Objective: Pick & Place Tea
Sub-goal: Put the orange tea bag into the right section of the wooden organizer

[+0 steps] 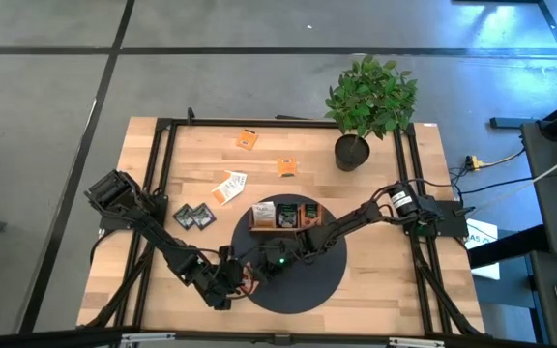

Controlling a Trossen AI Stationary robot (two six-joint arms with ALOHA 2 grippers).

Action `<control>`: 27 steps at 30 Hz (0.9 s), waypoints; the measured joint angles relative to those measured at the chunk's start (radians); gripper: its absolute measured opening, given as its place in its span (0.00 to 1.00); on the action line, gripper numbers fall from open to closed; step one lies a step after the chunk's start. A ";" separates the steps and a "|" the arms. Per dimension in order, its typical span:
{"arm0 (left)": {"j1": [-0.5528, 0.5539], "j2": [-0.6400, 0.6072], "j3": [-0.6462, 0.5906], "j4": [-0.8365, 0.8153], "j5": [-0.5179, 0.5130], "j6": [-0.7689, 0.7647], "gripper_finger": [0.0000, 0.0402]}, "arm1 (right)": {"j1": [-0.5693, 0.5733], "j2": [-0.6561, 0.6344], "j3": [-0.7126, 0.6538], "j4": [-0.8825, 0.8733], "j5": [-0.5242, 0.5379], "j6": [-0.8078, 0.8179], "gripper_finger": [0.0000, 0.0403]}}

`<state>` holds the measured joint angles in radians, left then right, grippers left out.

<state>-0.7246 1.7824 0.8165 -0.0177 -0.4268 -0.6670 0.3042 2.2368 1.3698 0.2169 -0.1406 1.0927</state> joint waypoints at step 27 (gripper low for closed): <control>0.000 0.001 0.000 0.000 0.001 -0.001 0.29 | -0.005 -0.001 0.001 -0.082 -0.031 0.077 0.03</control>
<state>-0.7246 1.7832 0.8165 -0.0177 -0.4263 -0.6678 0.2989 2.2356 1.3708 0.1352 -0.1711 1.1694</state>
